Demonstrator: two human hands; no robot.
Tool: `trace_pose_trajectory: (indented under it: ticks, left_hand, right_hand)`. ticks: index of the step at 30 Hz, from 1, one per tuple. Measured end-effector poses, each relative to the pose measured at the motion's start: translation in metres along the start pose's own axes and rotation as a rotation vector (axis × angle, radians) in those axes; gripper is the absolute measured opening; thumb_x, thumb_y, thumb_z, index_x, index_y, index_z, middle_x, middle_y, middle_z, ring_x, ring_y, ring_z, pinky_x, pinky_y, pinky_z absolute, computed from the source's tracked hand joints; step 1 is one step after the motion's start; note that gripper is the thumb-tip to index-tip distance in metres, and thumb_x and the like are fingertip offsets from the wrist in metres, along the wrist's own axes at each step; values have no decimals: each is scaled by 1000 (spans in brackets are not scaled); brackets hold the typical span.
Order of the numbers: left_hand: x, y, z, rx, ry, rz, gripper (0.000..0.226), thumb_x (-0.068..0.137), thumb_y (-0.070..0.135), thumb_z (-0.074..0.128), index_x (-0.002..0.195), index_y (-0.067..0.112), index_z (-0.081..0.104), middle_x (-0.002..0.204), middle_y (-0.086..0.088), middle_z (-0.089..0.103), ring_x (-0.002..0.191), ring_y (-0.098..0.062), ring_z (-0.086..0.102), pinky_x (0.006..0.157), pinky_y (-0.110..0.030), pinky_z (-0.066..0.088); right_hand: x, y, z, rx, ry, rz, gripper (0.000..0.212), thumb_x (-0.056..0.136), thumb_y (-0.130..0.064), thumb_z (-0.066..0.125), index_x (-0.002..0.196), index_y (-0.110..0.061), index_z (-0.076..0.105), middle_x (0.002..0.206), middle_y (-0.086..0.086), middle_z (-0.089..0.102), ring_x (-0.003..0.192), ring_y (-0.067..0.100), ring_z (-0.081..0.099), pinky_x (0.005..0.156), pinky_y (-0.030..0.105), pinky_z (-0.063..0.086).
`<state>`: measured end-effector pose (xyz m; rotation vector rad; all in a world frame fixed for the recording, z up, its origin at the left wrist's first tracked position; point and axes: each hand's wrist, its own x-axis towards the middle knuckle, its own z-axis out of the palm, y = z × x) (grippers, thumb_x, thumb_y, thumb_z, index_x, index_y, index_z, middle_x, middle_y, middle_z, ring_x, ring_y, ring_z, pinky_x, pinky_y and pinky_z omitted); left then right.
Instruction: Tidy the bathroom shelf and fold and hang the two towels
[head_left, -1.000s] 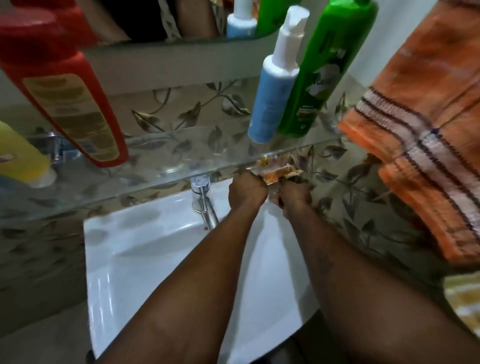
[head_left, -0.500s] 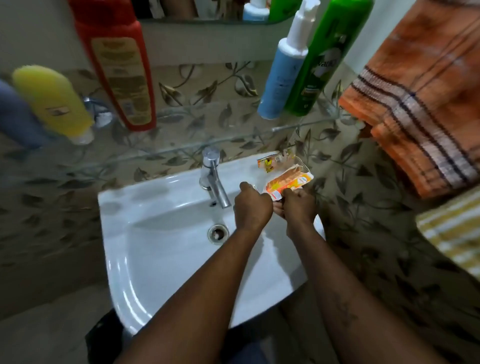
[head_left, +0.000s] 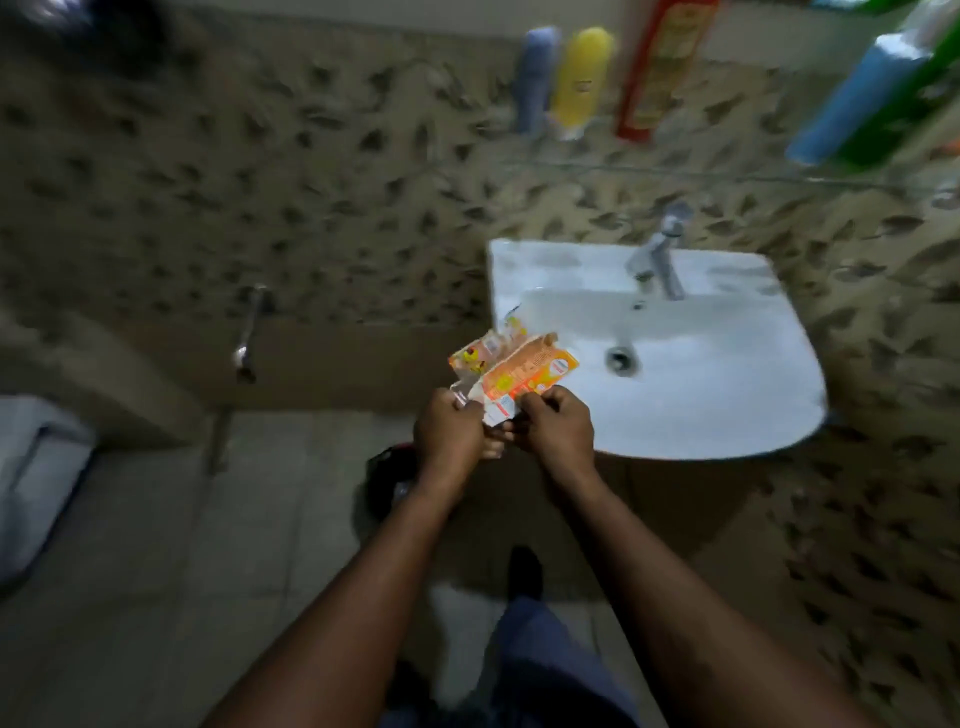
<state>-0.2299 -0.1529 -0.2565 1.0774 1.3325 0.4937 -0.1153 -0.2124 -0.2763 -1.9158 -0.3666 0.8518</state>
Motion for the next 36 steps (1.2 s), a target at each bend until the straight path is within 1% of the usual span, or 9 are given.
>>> trace_pose_trajectory:
  ticks: [3, 8, 14, 19, 25, 27, 31, 34, 36]
  left_hand:
    - [-19, -31, -74, -7, 187, -35, 10, 98, 14, 56, 97, 4, 55, 77, -17, 73, 47, -24, 70, 41, -27, 51]
    - [-21, -117, -134, -97, 333, -193, 9, 100, 12, 59, 93, 8, 56, 71, -11, 69, 38, -15, 62, 38, -25, 49]
    - [45, -236, -133, -179, 302, -414, 11, 101, 19, 62, 90, 19, 62, 75, -11, 75, 53, -24, 70, 53, -32, 56]
    - [132, -324, -114, -210, 320, -538, 11, 101, 20, 62, 91, 17, 62, 89, -14, 76, 52, -25, 69, 41, -23, 46]
    - [223, -409, -94, -124, 312, -548, 17, 101, 21, 64, 101, 4, 66, 82, -14, 74, 40, -21, 63, 37, -23, 45]
    - [250, -431, -90, -107, 325, -552, 19, 101, 22, 65, 108, 5, 66, 89, -13, 75, 39, -19, 65, 35, -23, 46]
    - [279, -461, -89, -187, 265, -636, 45, 93, 51, 73, 111, 10, 68, 101, -13, 76, 60, -29, 73, 38, -26, 52]
    - [283, -488, -94, 41, 236, -655, 60, 77, 66, 78, 114, 19, 70, 105, -10, 74, 81, -33, 77, 64, -46, 66]
    - [276, -496, -85, 124, 247, -605, 79, 64, 75, 72, 118, 18, 69, 110, -11, 76, 89, -33, 77, 77, -50, 66]
  right_hand:
    - [-34, 20, 68, -68, -152, -5, 27, 72, -48, 62, 84, -26, 71, 78, 4, 77, 80, 30, 77, 84, 58, 60]
    - [-69, 77, 139, -109, -342, 137, 21, 80, -36, 69, 76, -16, 72, 74, 12, 77, 76, 36, 77, 79, 62, 62]
    - [-38, 168, 184, -203, -337, 331, 18, 98, -17, 69, 83, -7, 70, 84, 17, 78, 73, 26, 75, 65, 38, 57]
    - [48, 272, 231, -317, -329, 382, 28, 70, -45, 80, 65, -19, 72, 74, 7, 77, 78, 32, 76, 72, 48, 58]
    - [127, 352, 273, -354, -295, 361, 38, 85, -14, 81, 56, -17, 57, 68, 11, 68, 73, 27, 66, 64, 46, 54]
    - [151, 380, 289, -389, -315, 346, 36, 83, -22, 84, 58, -17, 59, 69, 10, 71, 71, 28, 69, 70, 51, 59]
    - [188, 422, 308, -492, -377, 337, 50, 55, -70, 74, 57, -20, 70, 73, 9, 76, 75, 35, 74, 70, 45, 55]
    - [212, 458, 309, -568, -379, 285, 67, 44, -84, 57, 62, -20, 67, 87, 13, 78, 82, 40, 74, 81, 51, 59]
    - [210, 464, 293, -623, -355, 228, 53, 50, -82, 58, 67, -34, 71, 83, 10, 77, 86, 40, 75, 85, 54, 62]
